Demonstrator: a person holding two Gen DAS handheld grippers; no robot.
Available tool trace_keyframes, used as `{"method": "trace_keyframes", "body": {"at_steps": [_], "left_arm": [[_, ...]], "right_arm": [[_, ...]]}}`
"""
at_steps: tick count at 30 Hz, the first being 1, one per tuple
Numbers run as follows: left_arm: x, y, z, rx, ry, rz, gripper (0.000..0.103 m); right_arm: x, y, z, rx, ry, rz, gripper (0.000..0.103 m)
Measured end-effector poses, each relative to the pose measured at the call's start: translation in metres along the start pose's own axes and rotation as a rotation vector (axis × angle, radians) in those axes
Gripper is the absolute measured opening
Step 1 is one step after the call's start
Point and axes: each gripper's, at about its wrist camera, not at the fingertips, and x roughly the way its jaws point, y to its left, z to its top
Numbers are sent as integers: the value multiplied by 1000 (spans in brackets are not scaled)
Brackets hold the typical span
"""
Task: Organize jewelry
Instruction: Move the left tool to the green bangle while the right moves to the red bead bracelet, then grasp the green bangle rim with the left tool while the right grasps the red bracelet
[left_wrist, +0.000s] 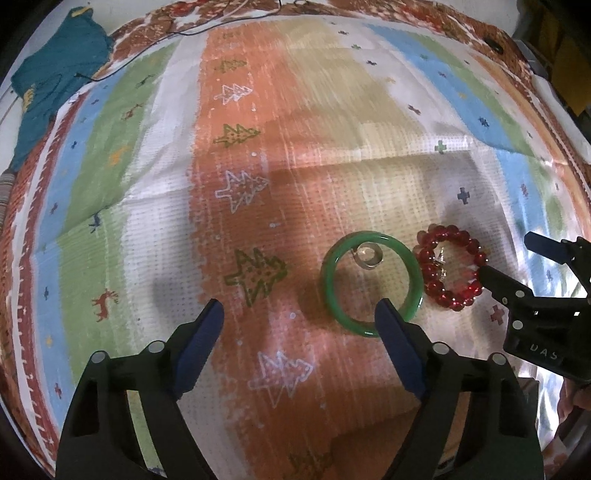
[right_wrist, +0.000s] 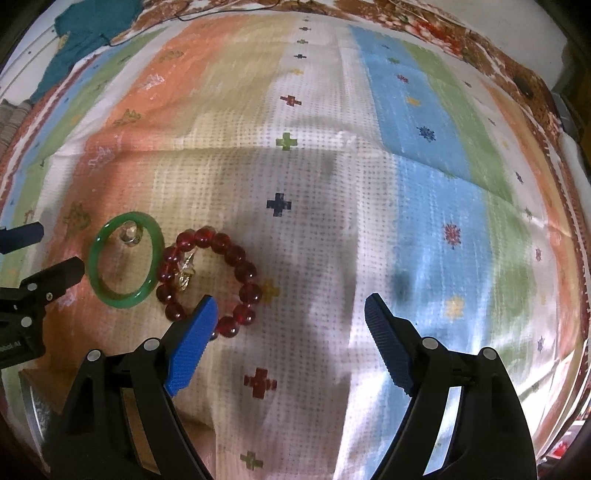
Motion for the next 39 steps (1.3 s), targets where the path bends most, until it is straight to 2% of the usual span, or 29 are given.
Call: {"method": "trace_keyframes", "body": {"at_steps": [5,7,11,12,13,14,15,19,21,22,24,28,39], "left_arm": [[12,-5,2,26,20,6,72],[17,-7,2,32,32,8,59],[24,-4,1,19,37,15,56],[24,-3,0,16,39,20,53],[24,-3,0,13,41,32,45],[24,0,0,1,42,47,38],[24,3,0,-11,43,45,36],[24,9,-3,-16,37,57,20],[24,12,-4,-23,35,59,13],[24,14,-4,-31,35,59,6],[22,18,-4,-51,33,43,6],[14,24,-6,-57,34,46,6],[-22,35,-16,-115,-30,39,7]], "right_arm": [[10,-1,3,-19,15,-20,82],[14,-3,5,-20,22,-17,82],[19,-2,6,-33,25,-17,79],[20,-1,6,-39,25,-21,77],[20,-1,6,-42,23,-22,75],[18,0,7,-42,19,-17,68],[17,0,7,-42,15,-13,60],[14,1,6,-55,-4,-16,42],[13,2,6,-59,-14,-14,27],[12,0,7,-60,-20,-19,23],[10,0,7,-56,-32,-31,16],[4,1,7,-49,-50,-25,15],[-28,5,13,-31,-149,44,14]]}}
